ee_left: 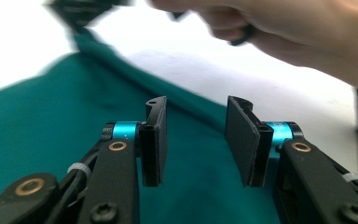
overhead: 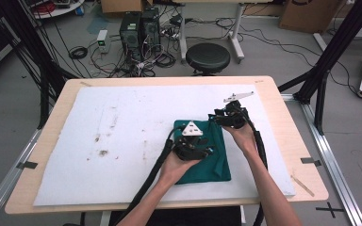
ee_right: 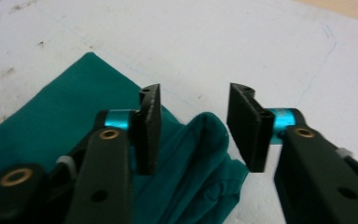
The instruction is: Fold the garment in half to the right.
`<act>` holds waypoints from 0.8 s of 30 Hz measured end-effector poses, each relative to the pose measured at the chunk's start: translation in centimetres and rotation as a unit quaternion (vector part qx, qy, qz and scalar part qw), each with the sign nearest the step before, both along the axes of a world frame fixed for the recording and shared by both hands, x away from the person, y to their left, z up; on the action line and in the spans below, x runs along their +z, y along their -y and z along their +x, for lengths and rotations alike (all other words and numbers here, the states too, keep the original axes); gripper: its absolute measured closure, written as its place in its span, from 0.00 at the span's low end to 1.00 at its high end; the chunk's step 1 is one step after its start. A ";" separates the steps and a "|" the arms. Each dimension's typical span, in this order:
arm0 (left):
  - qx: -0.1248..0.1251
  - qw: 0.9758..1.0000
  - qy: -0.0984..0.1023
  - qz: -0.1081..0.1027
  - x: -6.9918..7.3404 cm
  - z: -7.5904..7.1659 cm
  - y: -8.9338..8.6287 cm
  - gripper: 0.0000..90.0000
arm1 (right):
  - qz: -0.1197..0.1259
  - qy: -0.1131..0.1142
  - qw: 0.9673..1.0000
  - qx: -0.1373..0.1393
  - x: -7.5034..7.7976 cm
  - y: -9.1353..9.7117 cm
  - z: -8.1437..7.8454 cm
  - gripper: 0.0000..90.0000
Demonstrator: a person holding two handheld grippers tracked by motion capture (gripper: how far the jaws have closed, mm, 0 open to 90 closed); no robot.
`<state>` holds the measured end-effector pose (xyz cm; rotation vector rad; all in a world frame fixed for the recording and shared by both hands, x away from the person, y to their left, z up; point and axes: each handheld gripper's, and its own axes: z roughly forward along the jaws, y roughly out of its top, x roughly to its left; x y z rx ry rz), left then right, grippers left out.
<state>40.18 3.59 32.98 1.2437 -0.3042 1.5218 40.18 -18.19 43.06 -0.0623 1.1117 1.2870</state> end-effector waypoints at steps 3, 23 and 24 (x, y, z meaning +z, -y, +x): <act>0.005 1.000 0.012 -0.026 0.6 -0.3 -1.7 0.65 | 0.003 0.005 1.000 -0.002 -0.3 -0.3 -0.2 0.59; 0.003 0.986 0.013 -0.166 5.8 0.7 -7.6 0.85 | 0.072 -0.022 0.997 -0.035 -1.0 2.6 1.3 0.67; 0.002 0.986 0.008 -0.165 6.0 0.8 -7.5 0.85 | 0.071 -0.017 0.997 -0.028 -1.2 2.5 1.1 0.68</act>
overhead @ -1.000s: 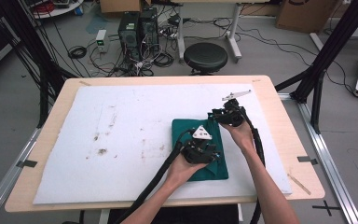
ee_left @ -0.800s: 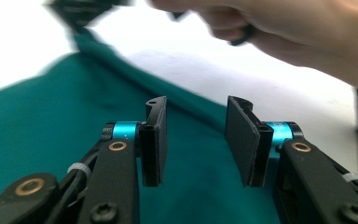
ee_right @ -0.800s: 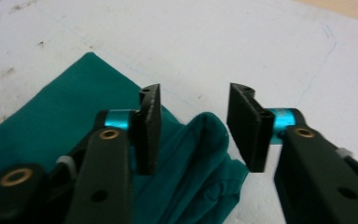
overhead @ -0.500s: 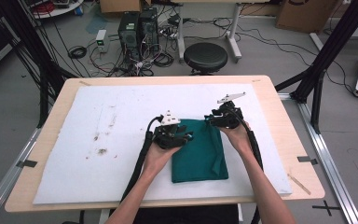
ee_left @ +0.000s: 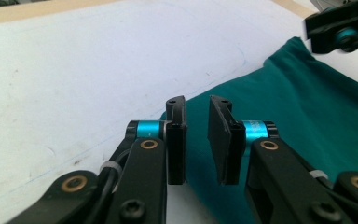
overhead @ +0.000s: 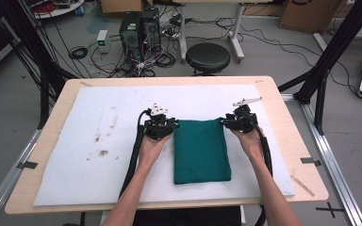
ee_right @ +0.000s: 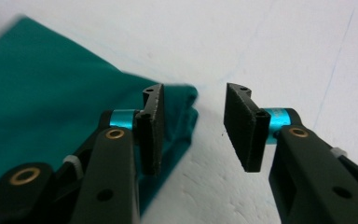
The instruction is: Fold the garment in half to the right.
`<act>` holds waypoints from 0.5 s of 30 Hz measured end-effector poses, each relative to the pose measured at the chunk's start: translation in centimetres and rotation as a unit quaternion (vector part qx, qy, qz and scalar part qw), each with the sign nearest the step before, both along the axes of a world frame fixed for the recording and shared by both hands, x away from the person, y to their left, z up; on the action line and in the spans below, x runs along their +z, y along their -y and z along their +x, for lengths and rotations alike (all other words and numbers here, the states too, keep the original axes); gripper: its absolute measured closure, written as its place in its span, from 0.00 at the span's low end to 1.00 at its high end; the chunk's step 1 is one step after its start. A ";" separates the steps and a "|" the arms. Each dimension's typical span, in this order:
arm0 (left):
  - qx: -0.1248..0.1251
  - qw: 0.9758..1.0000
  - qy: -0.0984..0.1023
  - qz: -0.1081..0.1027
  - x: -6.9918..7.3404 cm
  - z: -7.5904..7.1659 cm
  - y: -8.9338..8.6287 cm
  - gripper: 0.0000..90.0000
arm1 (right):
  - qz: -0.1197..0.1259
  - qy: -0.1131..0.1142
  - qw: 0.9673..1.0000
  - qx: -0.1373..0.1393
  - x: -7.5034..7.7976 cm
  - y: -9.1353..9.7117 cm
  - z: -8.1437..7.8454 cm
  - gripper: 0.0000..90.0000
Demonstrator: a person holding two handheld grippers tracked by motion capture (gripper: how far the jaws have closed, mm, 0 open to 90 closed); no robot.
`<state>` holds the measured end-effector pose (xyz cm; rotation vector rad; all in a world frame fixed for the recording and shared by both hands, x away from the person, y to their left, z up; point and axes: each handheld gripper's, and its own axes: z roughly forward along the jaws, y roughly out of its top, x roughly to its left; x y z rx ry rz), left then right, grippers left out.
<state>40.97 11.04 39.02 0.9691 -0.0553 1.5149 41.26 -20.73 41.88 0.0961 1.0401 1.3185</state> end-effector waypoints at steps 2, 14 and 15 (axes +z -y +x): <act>0.000 1.000 0.000 0.002 0.3 0.1 0.3 0.86 | -0.006 0.020 1.000 0.008 -0.5 -0.5 -0.6 0.73; 0.078 0.997 -0.002 -0.018 1.5 1.8 1.2 0.81 | -0.005 -0.025 0.999 -0.029 1.1 -1.4 1.9 0.84; 0.083 0.996 -0.002 -0.019 1.6 1.8 1.2 0.81 | 0.000 -0.032 0.999 -0.026 1.2 -1.3 2.1 0.84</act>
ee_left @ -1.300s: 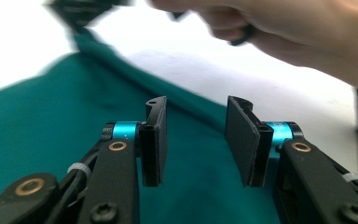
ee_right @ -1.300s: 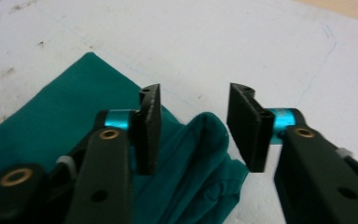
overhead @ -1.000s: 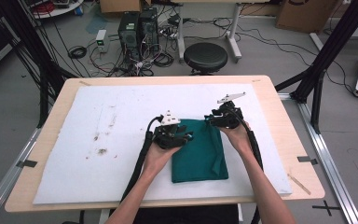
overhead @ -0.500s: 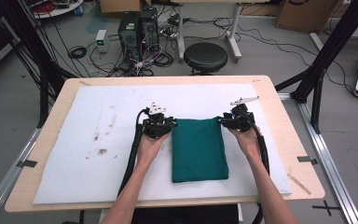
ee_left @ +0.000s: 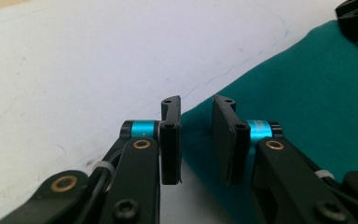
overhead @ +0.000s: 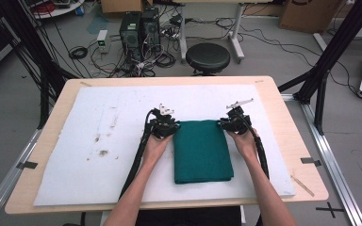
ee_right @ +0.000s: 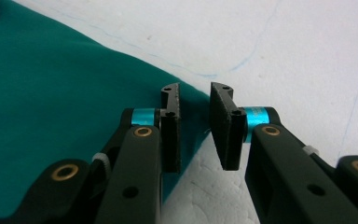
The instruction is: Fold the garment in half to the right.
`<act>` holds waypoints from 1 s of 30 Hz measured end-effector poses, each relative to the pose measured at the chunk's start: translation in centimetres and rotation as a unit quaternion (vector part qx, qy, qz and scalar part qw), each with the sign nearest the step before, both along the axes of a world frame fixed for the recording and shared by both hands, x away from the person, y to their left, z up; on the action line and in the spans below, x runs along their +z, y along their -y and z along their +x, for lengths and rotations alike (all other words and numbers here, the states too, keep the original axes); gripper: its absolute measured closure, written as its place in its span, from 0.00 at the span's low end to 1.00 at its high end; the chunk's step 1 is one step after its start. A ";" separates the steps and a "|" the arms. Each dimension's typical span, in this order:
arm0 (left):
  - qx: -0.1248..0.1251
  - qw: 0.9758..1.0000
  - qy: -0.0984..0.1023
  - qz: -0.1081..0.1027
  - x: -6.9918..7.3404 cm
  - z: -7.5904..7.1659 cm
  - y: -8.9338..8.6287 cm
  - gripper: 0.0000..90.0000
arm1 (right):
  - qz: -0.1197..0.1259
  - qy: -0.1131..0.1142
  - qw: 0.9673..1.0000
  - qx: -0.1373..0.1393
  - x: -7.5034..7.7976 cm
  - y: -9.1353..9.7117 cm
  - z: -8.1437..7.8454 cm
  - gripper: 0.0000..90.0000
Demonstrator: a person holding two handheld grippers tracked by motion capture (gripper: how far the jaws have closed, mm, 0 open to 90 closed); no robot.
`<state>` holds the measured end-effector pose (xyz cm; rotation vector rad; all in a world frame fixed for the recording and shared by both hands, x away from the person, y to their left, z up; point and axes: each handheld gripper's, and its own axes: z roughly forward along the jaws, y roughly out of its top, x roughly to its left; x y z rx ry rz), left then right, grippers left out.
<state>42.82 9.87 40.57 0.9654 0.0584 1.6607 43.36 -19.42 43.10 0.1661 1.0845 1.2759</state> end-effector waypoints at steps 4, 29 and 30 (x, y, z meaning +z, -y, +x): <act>0.003 1.000 0.004 -0.012 -0.1 -0.3 -0.1 0.77 | 0.013 -0.004 1.000 -0.006 -0.1 0.3 0.0 0.79; -0.058 0.988 -0.006 0.143 -8.2 -1.3 -1.6 0.76 | -0.052 0.031 0.996 0.065 -10.7 1.6 0.1 0.72; -0.066 0.985 -0.005 0.161 -8.8 -1.5 -1.7 0.76 | -0.059 0.035 0.995 0.074 -11.5 1.6 -0.2 0.72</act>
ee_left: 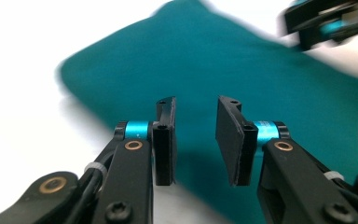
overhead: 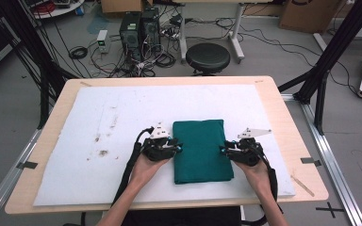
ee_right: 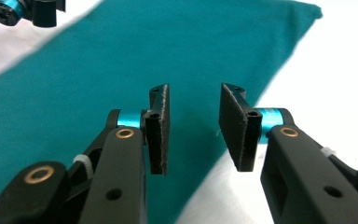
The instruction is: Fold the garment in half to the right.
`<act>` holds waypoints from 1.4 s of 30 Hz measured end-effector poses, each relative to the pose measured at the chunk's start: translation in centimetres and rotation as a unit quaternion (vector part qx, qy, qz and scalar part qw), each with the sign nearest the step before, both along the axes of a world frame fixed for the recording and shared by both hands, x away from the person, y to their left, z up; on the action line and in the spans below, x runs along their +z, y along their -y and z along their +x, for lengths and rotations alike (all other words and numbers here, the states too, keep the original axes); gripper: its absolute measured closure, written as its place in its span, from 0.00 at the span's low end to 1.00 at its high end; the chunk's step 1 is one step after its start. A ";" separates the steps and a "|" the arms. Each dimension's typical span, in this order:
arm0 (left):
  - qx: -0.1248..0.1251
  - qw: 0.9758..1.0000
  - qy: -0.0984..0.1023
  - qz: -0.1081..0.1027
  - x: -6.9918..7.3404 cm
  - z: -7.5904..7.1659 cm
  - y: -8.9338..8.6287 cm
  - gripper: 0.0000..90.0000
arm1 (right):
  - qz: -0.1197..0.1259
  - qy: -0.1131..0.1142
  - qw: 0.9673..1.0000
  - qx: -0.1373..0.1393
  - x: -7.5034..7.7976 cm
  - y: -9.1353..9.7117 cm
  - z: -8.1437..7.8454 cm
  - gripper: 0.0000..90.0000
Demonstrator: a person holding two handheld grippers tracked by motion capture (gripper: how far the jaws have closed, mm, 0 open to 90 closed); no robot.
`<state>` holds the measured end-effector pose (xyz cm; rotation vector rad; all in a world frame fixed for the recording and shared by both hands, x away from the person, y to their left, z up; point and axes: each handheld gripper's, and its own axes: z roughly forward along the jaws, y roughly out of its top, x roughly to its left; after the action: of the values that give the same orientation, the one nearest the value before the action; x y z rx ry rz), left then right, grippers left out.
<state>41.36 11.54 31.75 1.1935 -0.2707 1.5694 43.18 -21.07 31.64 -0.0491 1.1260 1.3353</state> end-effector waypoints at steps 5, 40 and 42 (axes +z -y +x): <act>0.020 0.997 -0.002 0.073 -3.0 0.6 0.3 0.75 | -0.030 0.007 0.999 -0.009 -2.6 -0.4 0.0 0.72; -0.023 0.987 0.080 -0.134 -1.1 -2.0 -17.1 0.23 | 0.121 0.093 0.986 0.075 -1.6 3.3 -1.8 0.22; -0.020 0.985 0.083 -0.152 -1.1 -1.8 -18.5 0.22 | 0.120 0.097 0.986 0.069 -1.6 3.4 -1.7 0.22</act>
<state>39.56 30.06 30.61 0.8188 -0.1530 1.6109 41.46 -24.45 30.01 -0.0800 0.8032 1.5481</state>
